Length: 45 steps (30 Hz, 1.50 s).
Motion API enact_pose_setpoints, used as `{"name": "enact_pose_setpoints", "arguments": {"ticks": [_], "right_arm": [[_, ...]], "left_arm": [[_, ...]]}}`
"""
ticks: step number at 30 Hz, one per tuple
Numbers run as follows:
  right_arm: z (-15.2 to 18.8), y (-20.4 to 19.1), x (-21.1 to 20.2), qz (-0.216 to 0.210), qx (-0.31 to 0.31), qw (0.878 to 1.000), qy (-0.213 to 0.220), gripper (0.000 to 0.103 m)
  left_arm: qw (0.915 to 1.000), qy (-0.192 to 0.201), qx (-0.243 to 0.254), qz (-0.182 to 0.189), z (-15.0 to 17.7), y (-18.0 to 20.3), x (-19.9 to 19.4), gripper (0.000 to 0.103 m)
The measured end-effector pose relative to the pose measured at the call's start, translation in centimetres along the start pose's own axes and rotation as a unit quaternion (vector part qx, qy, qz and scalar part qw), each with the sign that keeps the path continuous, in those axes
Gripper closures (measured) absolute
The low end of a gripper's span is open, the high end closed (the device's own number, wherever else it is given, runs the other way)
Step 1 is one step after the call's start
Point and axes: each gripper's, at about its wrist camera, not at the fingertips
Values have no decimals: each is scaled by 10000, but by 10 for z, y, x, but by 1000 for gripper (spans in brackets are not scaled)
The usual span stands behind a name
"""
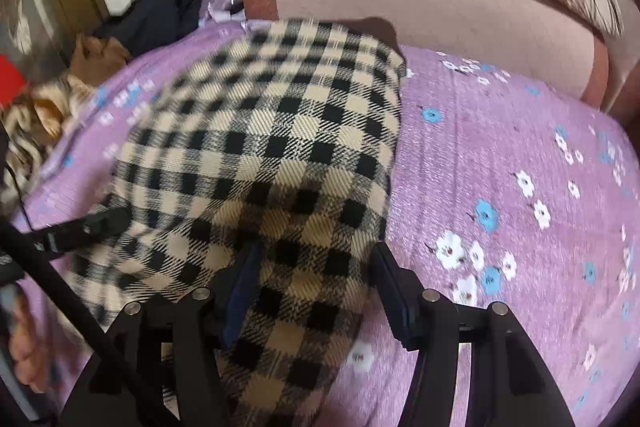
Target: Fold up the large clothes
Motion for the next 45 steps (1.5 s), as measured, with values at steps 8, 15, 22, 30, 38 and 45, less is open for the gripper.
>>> {"name": "enact_pose_setpoints", "arguments": {"ticks": [8,15,22,30,38,45], "right_arm": [[46,20,-59,-811,11,9967,54,40],[78,4,-35,-601,-124,9978,-241,73],[89,12,-33,-385,-128,9981,-474,73],[68,10,-88,-253,-342,9987,269,68],[18,2,-54,-602,246,9975,278,68],[-31,-13,14,-23,65,9999,95,68]], "left_arm": [[9993,251,137,248,34,-9,-43,42],[9954,-735,600,-101,54,2,-13,90],[9963,-757,265,-295,54,-16,-23,90],[9990,-87,277,-329,37,-25,-63,87],[9965,645,519,-141,13,4,-62,67],[9936,189,659,-898,-6,9,-1,65]]}}
Point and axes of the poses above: each gripper's, at about its wrist camera, not at the fingertips, and x roughly the way its jaws point, y to its right, z to its underside, and after that the axes turned 10 degrees about x, right-handed
